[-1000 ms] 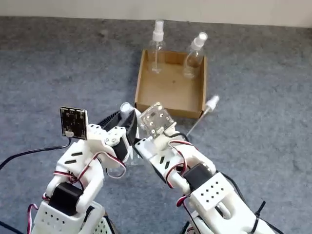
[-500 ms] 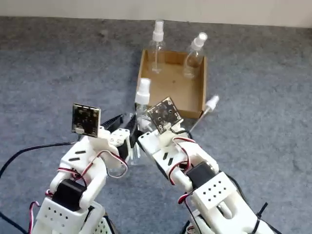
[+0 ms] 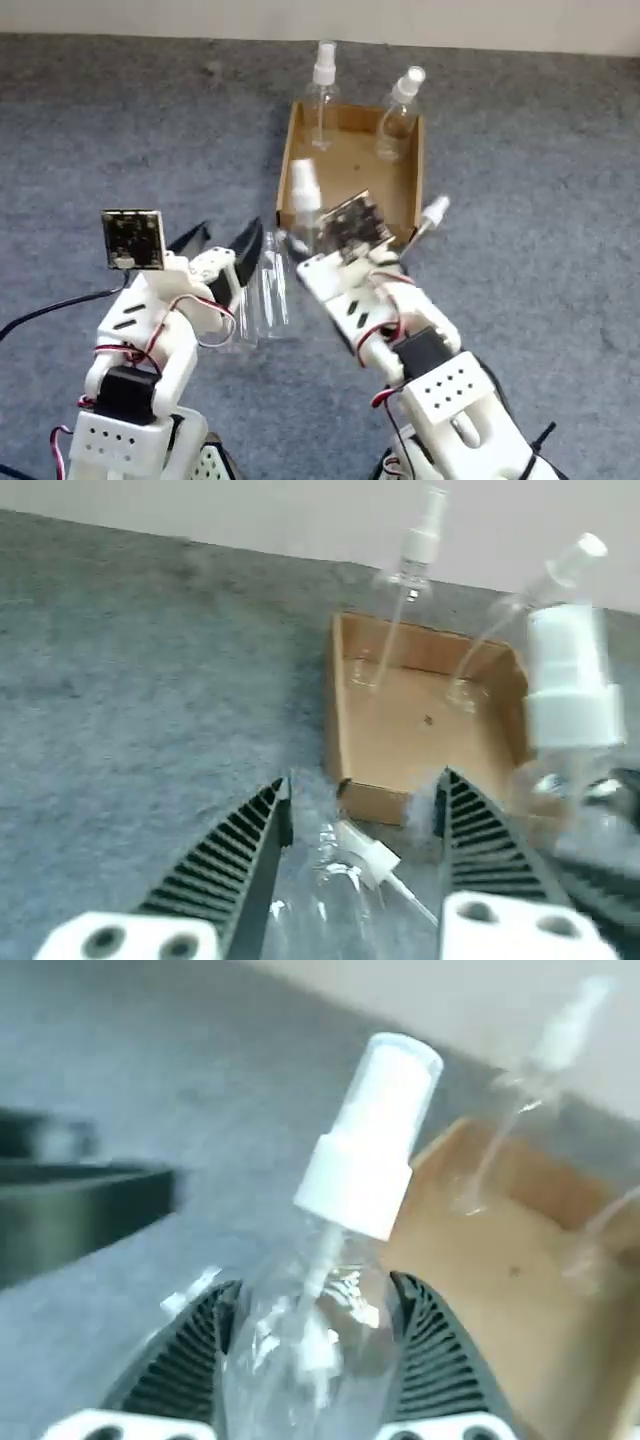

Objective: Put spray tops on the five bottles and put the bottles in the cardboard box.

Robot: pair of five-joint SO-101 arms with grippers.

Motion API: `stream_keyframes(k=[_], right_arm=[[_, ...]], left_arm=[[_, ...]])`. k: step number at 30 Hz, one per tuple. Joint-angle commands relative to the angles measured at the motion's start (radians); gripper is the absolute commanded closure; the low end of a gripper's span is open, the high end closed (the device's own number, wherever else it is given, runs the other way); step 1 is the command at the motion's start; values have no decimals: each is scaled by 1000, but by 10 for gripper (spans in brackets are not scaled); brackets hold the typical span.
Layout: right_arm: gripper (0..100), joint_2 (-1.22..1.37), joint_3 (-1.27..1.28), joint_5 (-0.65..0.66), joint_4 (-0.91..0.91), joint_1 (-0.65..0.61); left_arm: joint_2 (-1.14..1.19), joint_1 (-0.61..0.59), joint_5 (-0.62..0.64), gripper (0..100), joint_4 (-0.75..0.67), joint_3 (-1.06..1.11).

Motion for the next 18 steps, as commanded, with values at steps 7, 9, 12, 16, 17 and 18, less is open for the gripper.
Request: stream_keyframes(k=[7,9,12,16,17,18], right_arm=[[995,173,-392,15,-19,42],[995,285,-487,11,16,38],[995,432,-621,11,82,15],[995,567,-737,9,97,-15],[995,590,-754,9,97,-25],[995,611,-766,9,97,-35]], left_arm=[[-8,-27,-150,813,5,-36],[-8,36,-238,806,5,-35],[-8,110,-270,732,34,-25],[-8,133,-269,651,57,-28],[-8,134,-269,650,57,-28],[-8,134,-269,649,55,-28]])
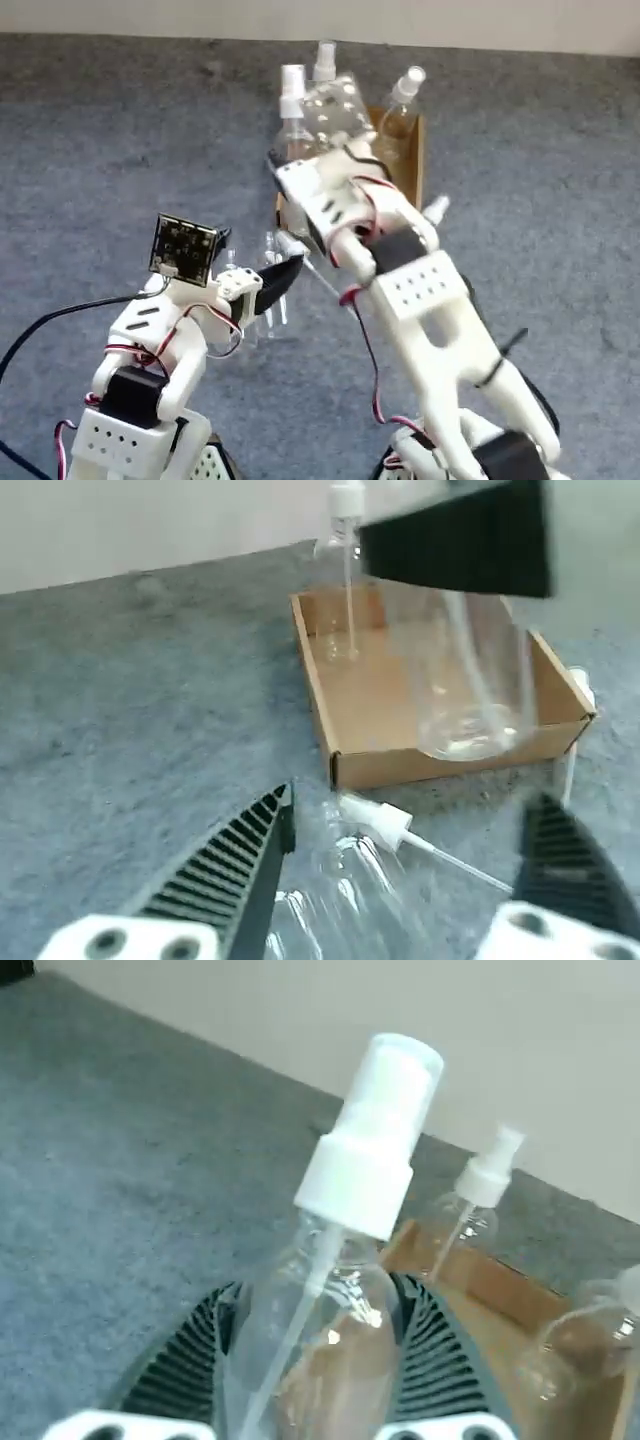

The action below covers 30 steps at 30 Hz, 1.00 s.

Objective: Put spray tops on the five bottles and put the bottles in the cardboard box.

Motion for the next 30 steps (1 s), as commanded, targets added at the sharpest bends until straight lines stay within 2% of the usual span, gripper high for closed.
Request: stream_keyframes(k=[1,4,7,10,16,19,26,30], right_arm=[[995,53,-116,3,5,-47],[995,70,-114,3,18,-74],[995,70,-124,3,174,-99],[995,31,-197,3,308,-104],[995,-124,-278,8,472,-104],[995,-177,-278,9,507,-99],[995,-209,-275,11,553,-56],[995,-182,-275,11,427,44]], left_arm=[[-8,18,-8,649,2,-28],[1,18,-9,649,2,-18],[2,1,-14,649,-23,-10],[2,-35,-14,649,-109,38],[4,-36,-18,682,-143,59],[4,-38,-55,702,-144,58],[1,-56,-54,701,-144,58],[-8,-58,-52,705,-143,64]])
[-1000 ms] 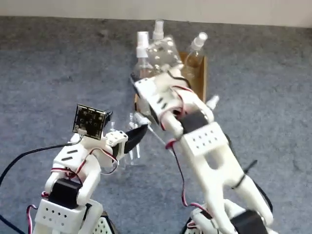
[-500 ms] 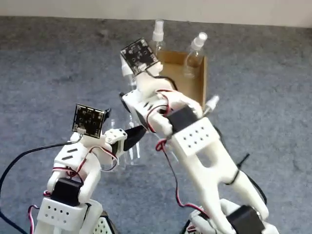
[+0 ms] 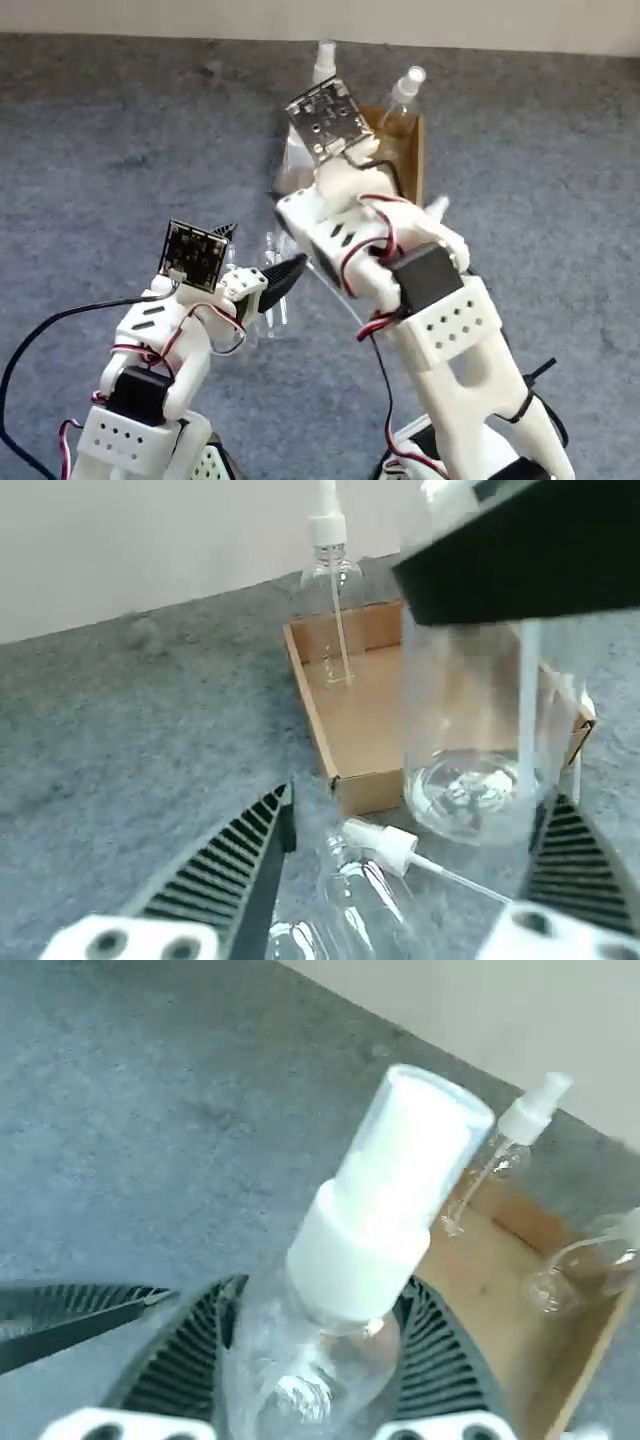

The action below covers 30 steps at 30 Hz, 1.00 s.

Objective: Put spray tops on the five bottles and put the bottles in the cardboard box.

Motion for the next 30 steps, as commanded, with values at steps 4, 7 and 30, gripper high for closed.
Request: stream_keyframes(k=[4,7,30], right_arm=[[995,85,-70,6,-275,156],[995,196,-70,6,-400,174],[995,774,-77,8,-900,200]], left_arm=[[-8,-117,20,723,-23,-4],[-8,-231,78,793,-25,-5],[-5,-272,83,926,-118,59]])
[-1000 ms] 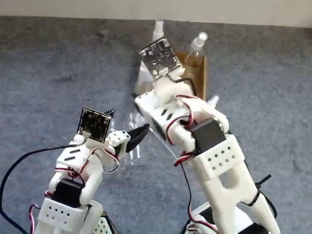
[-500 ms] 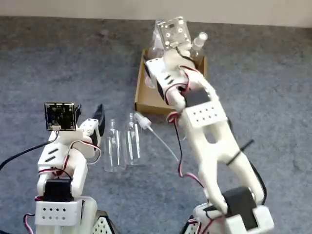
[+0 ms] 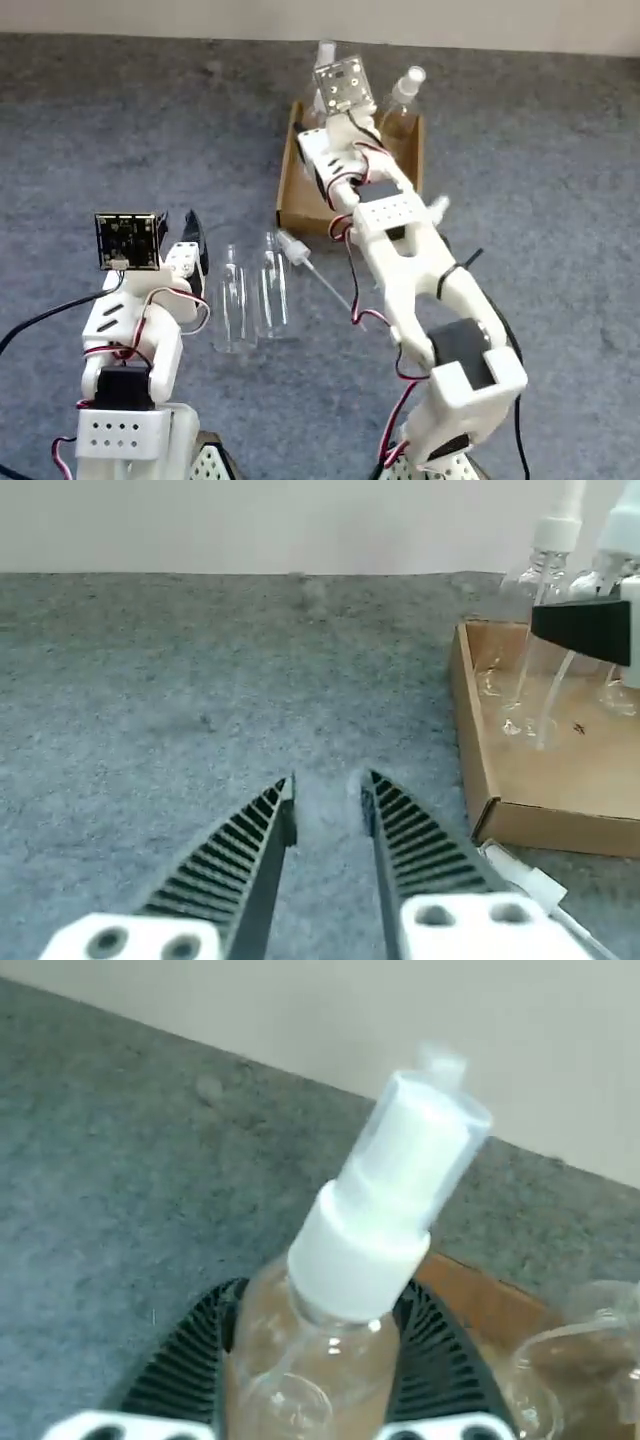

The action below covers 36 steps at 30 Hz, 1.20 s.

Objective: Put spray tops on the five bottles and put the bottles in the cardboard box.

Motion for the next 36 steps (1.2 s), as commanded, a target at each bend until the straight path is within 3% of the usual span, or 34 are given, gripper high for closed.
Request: stream_keyframes(k=[1,36], right_arm=[[995,15,-79,8,-30,10],[995,107,-81,9,-94,5]], left_arm=[[-5,-10,5,926,-23,-2],[-7,21,5,926,-17,-1]])
